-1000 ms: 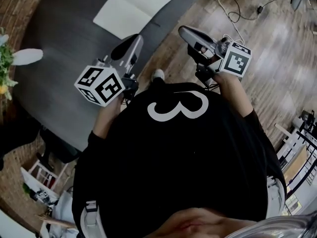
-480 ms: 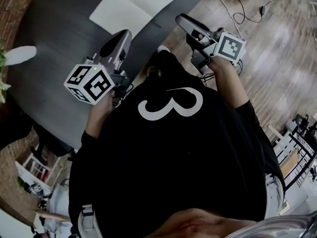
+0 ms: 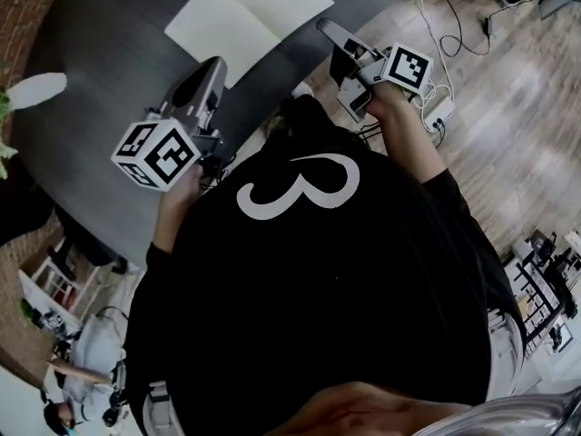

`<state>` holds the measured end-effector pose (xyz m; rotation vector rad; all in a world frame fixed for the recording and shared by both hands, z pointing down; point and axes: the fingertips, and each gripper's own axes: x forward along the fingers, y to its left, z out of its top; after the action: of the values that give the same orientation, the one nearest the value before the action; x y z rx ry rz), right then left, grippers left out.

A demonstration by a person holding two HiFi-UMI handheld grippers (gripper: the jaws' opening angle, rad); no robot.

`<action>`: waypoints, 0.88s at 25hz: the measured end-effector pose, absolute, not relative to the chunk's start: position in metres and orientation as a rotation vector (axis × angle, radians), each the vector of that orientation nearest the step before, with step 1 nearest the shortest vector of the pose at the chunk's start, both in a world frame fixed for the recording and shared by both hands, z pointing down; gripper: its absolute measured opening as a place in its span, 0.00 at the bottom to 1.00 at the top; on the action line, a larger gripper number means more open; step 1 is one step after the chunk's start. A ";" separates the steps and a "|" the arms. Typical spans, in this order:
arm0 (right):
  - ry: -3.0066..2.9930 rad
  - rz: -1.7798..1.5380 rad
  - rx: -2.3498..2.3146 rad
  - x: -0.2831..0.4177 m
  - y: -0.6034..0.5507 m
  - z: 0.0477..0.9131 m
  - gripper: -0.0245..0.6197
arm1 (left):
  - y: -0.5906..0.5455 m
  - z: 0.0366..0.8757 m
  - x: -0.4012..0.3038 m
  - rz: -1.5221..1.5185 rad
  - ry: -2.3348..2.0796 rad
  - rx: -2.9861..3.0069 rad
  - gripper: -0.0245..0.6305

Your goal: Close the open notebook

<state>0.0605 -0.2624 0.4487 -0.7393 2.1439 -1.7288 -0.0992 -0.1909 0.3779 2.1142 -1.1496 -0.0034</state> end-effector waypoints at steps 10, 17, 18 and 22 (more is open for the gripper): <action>2.027 -1.929 -0.937 0.065 -0.272 0.489 0.47 | -0.184 0.388 -0.112 0.002 -1.220 2.045 0.06; 2.019 -1.982 -0.973 0.062 -0.283 0.505 0.47 | -0.194 0.388 -0.118 -0.041 -1.246 2.043 0.06; 2.021 -1.988 -0.971 0.060 -0.285 0.506 0.47 | -0.195 0.391 -0.121 -0.042 -1.250 2.035 0.06; 2.058 -2.015 -0.963 0.047 -0.289 0.508 0.47 | -0.193 0.396 -0.128 -0.046 -1.266 2.012 0.06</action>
<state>0.0473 -0.2889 0.5083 -0.9628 2.0585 -2.0148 -0.1278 -0.1932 0.3957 2.0117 -1.2662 -0.0461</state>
